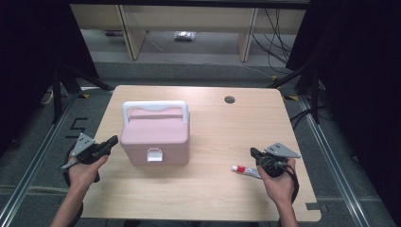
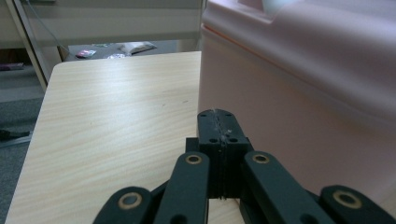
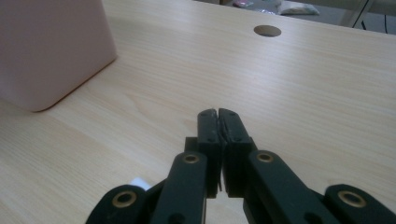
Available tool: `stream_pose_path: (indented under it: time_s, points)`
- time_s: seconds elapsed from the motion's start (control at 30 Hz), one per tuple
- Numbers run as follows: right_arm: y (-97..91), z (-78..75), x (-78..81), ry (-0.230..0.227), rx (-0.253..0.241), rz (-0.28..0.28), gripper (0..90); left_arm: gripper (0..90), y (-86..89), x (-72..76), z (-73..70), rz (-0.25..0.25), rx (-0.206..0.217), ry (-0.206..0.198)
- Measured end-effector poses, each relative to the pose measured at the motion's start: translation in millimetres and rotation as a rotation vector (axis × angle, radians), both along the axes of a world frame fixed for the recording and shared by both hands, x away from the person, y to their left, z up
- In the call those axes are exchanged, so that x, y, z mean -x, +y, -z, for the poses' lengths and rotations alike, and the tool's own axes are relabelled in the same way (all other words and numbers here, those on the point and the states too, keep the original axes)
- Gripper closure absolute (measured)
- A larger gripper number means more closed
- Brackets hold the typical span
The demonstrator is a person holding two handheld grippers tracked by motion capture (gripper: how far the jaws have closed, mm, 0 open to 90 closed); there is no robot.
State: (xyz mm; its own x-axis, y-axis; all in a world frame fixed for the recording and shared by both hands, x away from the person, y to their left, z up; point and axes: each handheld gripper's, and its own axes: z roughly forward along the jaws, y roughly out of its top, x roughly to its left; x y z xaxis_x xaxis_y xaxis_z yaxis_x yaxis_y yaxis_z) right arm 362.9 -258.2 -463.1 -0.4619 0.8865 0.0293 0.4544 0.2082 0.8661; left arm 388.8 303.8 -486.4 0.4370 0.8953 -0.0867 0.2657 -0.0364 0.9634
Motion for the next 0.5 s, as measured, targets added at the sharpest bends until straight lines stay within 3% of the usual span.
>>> stream_pose_path:
  time_s: [0.23,0.27,0.3,0.33,0.47,0.5]
  points:
    - [18.4,-0.6,-7.3,-0.021,0.016,-0.044,89.0,89.8,-2.5,-9.3,0.2,0.016,-0.022,0.013]
    - [21.4,-1.7,-7.7,0.0,0.01,-0.056,89.1,89.8,-2.3,-10.5,0.3,0.02,-0.023,0.014]
    - [23.9,-1.6,-9.2,-0.021,0.012,-0.058,89.3,89.7,-3.0,-11.4,0.8,0.023,-0.004,0.012]
    - [25.6,-2.6,-10.2,-0.012,0.016,-0.071,89.4,89.7,-3.2,-12.5,1.0,0.031,-0.001,0.013]
    - [32.9,-1.2,-13.7,-0.014,0.026,-0.089,90.0,89.7,-5.7,-14.6,0.0,0.055,-0.017,0.007]
    - [34.3,-1.8,-13.9,-0.017,0.049,-0.091,90.0,89.7,-6.3,-15.2,-0.8,0.057,-0.018,0.004]
